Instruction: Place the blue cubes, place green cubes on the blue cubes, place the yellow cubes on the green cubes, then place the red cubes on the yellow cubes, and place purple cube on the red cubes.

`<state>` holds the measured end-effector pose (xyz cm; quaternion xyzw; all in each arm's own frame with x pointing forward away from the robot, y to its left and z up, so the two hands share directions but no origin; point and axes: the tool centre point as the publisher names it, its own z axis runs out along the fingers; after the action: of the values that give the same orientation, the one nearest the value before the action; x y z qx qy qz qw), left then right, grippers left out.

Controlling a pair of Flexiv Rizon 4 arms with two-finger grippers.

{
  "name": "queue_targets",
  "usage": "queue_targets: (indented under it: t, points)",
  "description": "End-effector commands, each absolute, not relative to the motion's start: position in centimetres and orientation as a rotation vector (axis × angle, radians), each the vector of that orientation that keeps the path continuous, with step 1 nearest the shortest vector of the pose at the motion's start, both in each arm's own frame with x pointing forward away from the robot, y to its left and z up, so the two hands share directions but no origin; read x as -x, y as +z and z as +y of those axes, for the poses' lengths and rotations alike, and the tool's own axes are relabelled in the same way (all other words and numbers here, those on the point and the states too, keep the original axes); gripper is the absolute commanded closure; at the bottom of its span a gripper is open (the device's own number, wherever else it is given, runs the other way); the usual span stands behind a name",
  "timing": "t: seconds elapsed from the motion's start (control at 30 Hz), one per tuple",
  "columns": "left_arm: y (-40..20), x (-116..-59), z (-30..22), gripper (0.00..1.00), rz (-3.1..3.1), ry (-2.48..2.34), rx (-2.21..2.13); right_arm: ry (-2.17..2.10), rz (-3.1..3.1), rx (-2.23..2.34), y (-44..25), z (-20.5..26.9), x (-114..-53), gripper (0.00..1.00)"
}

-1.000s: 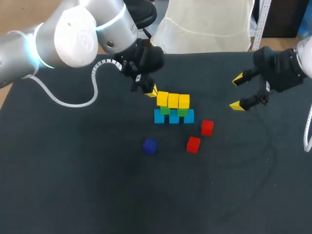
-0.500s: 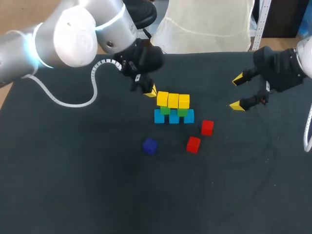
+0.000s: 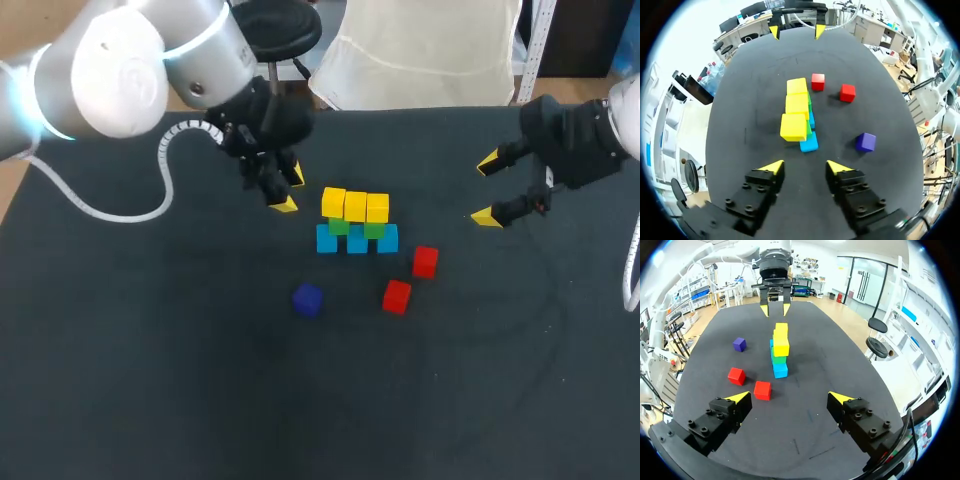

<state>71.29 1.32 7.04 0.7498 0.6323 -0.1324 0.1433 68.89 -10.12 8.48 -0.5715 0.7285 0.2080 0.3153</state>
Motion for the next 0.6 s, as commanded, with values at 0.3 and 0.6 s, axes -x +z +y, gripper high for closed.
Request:
queue_targets:
  t: [0.3, 0.6]
  points:
    - [6.9, -68.7, 5.5, 0.0, 1.812, -0.432, -2.001, 0.552, 1.917, 1.506, 8.4, -10.1, -69.0, 0.0]
    - [6.9, -68.6, 5.9, 0.0, 1.81, -0.454, -1.998, 0.552, 1.917, 1.506, 8.4, -10.1, -69.0, 0.0]
